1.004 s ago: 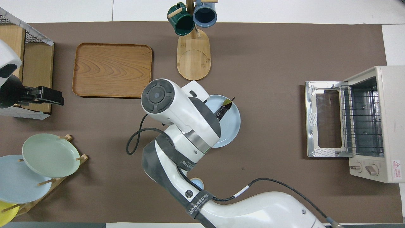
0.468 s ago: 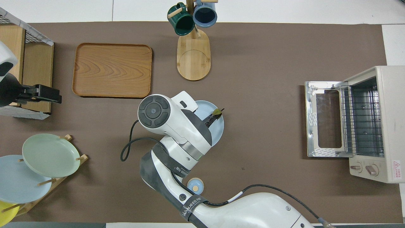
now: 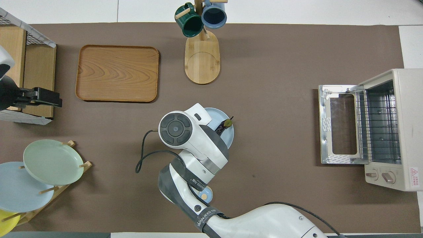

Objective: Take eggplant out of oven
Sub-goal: 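Pull the plate with the eggplant out of the oven with the right gripper, then set the plate down with the right gripper while the left gripper approaches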

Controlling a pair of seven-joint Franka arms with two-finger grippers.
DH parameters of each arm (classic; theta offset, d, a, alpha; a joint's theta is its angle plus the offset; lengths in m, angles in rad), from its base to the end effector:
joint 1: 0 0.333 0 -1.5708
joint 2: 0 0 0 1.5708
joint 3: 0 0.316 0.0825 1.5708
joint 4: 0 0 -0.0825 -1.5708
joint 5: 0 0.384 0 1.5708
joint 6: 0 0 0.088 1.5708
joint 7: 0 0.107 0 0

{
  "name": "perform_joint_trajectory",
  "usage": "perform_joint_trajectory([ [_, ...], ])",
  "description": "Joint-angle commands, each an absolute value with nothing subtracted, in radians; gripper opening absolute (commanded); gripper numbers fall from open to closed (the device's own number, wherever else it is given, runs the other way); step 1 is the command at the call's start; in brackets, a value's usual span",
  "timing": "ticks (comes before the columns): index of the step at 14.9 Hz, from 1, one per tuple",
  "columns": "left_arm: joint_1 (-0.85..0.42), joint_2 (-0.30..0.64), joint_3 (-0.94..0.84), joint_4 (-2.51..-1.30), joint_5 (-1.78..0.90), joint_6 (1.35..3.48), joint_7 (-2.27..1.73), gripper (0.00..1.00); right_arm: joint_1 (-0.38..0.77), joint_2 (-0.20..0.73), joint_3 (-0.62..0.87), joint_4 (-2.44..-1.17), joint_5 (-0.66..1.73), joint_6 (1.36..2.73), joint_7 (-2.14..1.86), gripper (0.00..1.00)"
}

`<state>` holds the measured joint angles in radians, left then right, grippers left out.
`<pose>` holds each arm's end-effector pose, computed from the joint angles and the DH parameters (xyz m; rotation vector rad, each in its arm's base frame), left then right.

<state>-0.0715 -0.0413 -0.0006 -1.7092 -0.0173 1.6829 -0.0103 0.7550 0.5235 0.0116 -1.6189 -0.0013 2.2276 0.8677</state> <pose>0.5476 -0.0412 0.5914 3.1223 -0.0937 0.0223 0.5005 0.4805 0.3280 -3.0711 0.1570 -0.0845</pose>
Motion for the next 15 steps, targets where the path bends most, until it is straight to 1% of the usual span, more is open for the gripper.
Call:
perform_joint_trajectory([
  [1, -0.069, -0.046, -0.002, -1.72, -0.002, 1.706, -0.02, 1.0, 0.742, 0.485, 0.02, -1.684, 0.02, 2.275, 0.87, 0.24],
  [2, -0.069, -0.046, -0.002, -1.72, -0.002, 1.706, -0.02, 1.0, 0.742, 0.486, 0.02, -1.684, 0.02, 2.292, 0.858, 0.38],
  [3, -0.069, -0.045, -0.002, -1.72, -0.002, 1.707, -0.02, 1.0, 0.741, 0.488, 0.02, -1.686, 0.02, 2.313, 0.836, 0.43],
  [5, -0.071, -0.044, -0.002, -1.72, -0.002, 1.707, -0.018, 1.0, 0.741, 0.489, 0.02, -1.672, 0.018, 2.318, 0.821, 0.45],
  [6, -0.071, -0.044, -0.003, -1.717, -0.002, 1.707, -0.018, 1.0, 0.741, 0.489, 0.018, -1.654, 0.008, 2.295, 0.821, 0.44],
  [9, -0.078, -0.044, -0.003, -1.724, -0.024, 1.727, -0.011, 1.0, 0.726, 0.497, 0.012, -1.539, -0.027, 2.124, 0.796, 0.42],
  [10, -0.084, -0.046, -0.005, -1.727, -0.026, 1.729, -0.011, 1.0, 0.704, 0.492, 0.012, -1.511, -0.055, 2.059, 0.778, 0.4],
  [12, -0.1, -0.043, -0.011, -1.73, -0.034, 1.73, -0.012, 1.0, 0.658, 0.456, 0.011, -1.502, -0.072, 1.97, 0.714, 0.37],
  [15, -0.144, -0.038, -0.011, -1.738, -0.046, 1.744, -0.009, 1.0, 0.543, 0.361, 0.009, -1.557, -0.072, 1.855, 0.562, 0.21],
])
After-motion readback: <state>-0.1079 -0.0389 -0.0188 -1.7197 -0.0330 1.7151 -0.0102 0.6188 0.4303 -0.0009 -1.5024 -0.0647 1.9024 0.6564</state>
